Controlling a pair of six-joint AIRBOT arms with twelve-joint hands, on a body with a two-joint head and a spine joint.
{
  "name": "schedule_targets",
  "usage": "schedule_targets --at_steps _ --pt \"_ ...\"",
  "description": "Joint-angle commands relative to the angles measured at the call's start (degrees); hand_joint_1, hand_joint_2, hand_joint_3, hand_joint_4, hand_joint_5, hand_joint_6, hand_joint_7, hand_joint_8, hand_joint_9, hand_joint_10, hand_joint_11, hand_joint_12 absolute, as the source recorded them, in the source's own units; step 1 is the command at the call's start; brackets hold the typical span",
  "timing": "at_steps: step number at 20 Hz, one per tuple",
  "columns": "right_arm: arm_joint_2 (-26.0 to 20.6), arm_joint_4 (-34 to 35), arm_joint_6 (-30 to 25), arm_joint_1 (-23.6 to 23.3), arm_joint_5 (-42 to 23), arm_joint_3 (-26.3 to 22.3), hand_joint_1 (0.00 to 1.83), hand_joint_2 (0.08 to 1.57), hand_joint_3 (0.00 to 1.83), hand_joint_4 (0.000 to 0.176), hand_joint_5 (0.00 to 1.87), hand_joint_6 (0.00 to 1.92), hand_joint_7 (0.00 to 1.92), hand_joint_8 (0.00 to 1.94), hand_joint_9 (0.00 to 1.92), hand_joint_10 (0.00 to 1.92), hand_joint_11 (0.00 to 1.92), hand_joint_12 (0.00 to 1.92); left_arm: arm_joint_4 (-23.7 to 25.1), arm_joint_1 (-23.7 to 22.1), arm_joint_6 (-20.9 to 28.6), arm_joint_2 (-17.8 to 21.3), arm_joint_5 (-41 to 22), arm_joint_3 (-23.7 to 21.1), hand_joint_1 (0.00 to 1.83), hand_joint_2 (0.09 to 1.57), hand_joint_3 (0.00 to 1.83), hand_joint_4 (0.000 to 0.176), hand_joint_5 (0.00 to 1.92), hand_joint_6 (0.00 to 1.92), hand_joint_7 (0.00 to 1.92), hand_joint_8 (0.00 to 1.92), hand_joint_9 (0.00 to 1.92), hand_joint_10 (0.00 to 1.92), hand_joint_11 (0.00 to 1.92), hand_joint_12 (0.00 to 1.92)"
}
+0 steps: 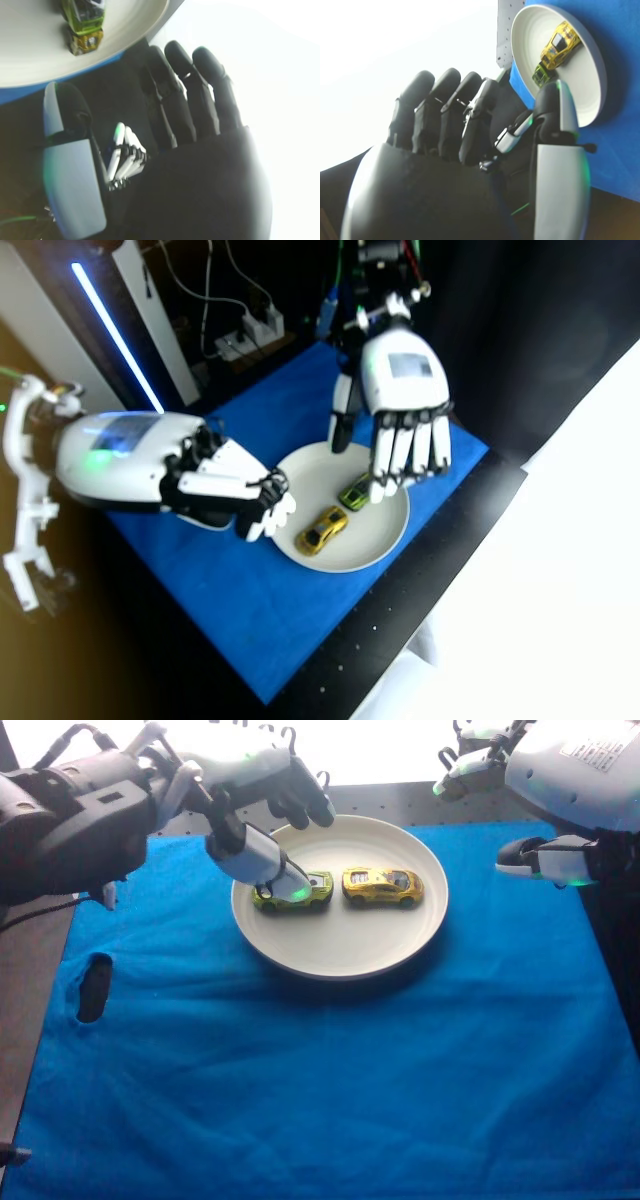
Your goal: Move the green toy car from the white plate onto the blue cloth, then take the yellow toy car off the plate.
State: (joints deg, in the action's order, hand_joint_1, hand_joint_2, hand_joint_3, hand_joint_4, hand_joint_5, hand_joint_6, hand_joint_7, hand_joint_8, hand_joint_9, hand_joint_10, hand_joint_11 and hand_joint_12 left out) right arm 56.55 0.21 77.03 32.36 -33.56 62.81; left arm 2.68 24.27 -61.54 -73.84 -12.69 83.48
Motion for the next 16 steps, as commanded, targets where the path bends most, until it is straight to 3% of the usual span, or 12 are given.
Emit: schedule_targets --at_steps 1,3,6,9,12,13,16 --pt "-0.1 -0.1 0.3 -0.6 -7.1 0.0 1.18 0.96 0.0 0.0 0.65 0.39 0.46 1.06 0.3 1.42 0.04 1.92 -0.6 -0.9 0.1 -0.4 -5.4 0.5 0.88 0.92 0.0 0.0 0.71 0.01 0.76 0.09 0.47 0.85 0.19 1.57" --pt "-0.1 -0.1 0.3 -0.6 -7.1 0.0 1.16 0.96 0.0 0.0 0.64 0.41 0.51 0.92 0.35 1.35 0.08 1.92 -1.2 -0.8 0.1 -1.4 -4.6 1.8 0.9 0.92 0.0 0.0 0.73 0.01 0.76 0.08 0.48 0.81 0.18 1.58" --pt "-0.1 -0.1 0.3 -0.7 -7.1 0.0 1.16 0.95 0.0 0.0 0.65 0.43 0.55 0.97 0.39 1.4 0.16 1.92 -2.3 -0.1 0.1 -2.0 -4.0 2.8 0.9 0.94 0.01 0.0 0.73 0.01 0.78 0.09 0.51 0.82 0.23 1.58" --pt "-0.2 -0.1 0.3 -0.7 -7.1 0.0 1.13 0.95 0.0 0.0 0.63 0.45 0.53 0.91 0.37 1.34 0.08 1.92 -3.2 1.0 0.1 -2.1 -3.7 3.0 0.93 0.94 0.0 0.0 0.72 0.0 0.77 0.07 0.52 0.77 0.25 1.52" --pt "-0.2 -0.1 0.3 -0.7 -7.1 -0.1 1.13 0.93 0.0 0.0 0.62 0.51 0.58 0.85 0.42 1.29 0.11 1.92 -3.7 1.7 0.0 -2.3 -3.6 3.0 0.95 0.94 0.0 0.0 0.73 0.0 0.83 0.1 0.55 0.92 0.33 1.62" --pt "-0.2 -0.1 0.3 -0.7 -7.1 -0.1 1.12 0.93 0.0 0.0 0.61 0.52 0.58 0.84 0.43 1.3 0.17 1.92 -3.7 1.8 0.0 -2.4 -3.5 3.1 0.94 0.93 0.0 0.0 0.73 0.01 0.82 0.1 0.55 0.92 0.35 1.6" --pt "-0.2 -0.1 0.3 -0.7 -7.1 -0.1 1.09 0.94 0.0 0.0 0.6 0.55 0.59 0.83 0.39 1.27 0.08 1.92 -3.8 1.9 -0.1 -2.8 -3.2 3.5 0.96 0.92 0.0 0.0 0.74 0.0 0.83 0.09 0.6 0.81 0.36 1.57"
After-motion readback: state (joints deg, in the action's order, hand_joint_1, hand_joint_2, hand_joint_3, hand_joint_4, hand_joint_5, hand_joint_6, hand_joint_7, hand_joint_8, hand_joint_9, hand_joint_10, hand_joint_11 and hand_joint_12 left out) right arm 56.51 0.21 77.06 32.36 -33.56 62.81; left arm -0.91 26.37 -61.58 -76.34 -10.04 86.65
